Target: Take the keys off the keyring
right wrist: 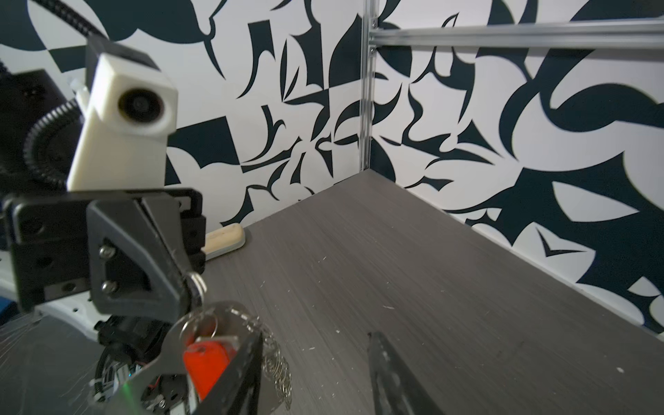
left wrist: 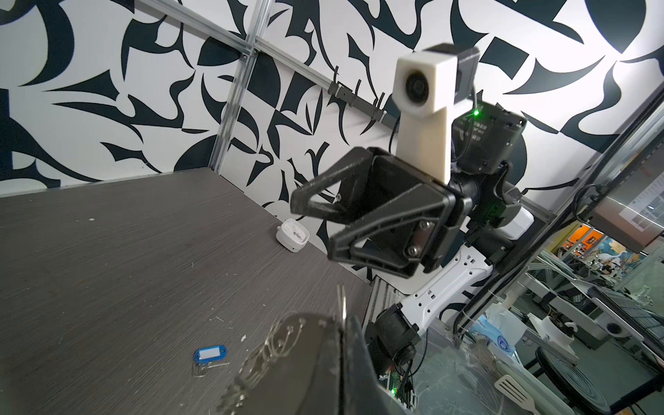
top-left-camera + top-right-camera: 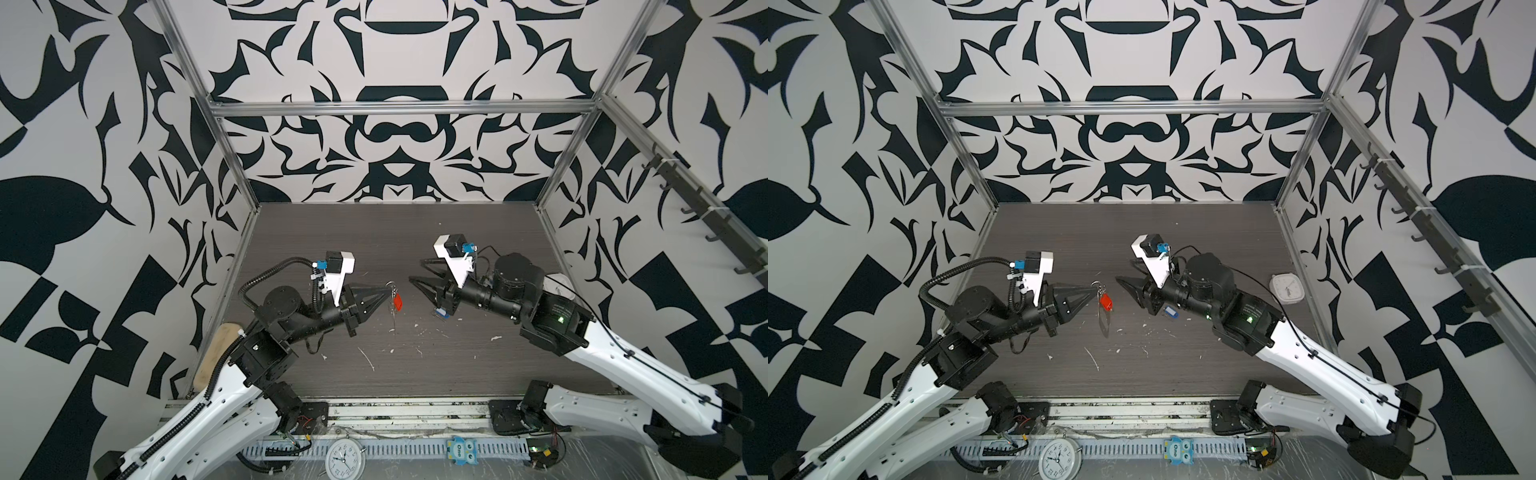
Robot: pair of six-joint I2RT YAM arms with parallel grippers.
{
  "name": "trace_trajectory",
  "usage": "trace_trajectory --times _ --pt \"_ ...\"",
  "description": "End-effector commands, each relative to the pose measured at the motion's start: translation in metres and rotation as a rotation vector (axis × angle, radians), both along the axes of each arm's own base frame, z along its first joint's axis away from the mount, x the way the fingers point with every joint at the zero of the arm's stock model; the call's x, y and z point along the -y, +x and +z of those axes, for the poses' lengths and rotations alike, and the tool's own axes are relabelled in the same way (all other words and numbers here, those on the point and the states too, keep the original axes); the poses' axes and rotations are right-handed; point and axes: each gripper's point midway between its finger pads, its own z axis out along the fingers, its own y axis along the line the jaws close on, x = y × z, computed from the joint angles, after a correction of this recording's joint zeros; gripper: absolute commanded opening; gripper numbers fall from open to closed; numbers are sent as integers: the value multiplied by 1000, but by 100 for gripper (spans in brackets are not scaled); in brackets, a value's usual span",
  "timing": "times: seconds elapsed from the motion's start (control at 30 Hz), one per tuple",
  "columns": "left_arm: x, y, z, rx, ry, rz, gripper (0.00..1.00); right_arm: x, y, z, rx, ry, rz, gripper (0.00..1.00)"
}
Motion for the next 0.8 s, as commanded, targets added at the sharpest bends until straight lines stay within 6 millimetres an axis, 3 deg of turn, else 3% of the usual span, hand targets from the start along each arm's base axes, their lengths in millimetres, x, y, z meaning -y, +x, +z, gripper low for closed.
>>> trace_trajectory --times 0.0,0.03,0.23,0.47,0.67,0.77 --pt "-5 -2 11 41 -27 18 0 -5 -14 16 5 85 72 57" --pt "-5 -2 12 43 -27 15 0 -7 -16 13 -4 84 89 64" --pt "-5 -2 13 40 -36 15 0 -24 -35 7 -37 84 216 69" --pt "-5 -4 18 45 -52 3 0 -32 -29 -9 -44 48 204 71" --pt "-5 -4 19 41 -56 3 0 -44 -31 -19 -76 41 244 64" --pt "-4 -3 19 38 -57 3 0 -45 -29 -21 -77 41 240 52"
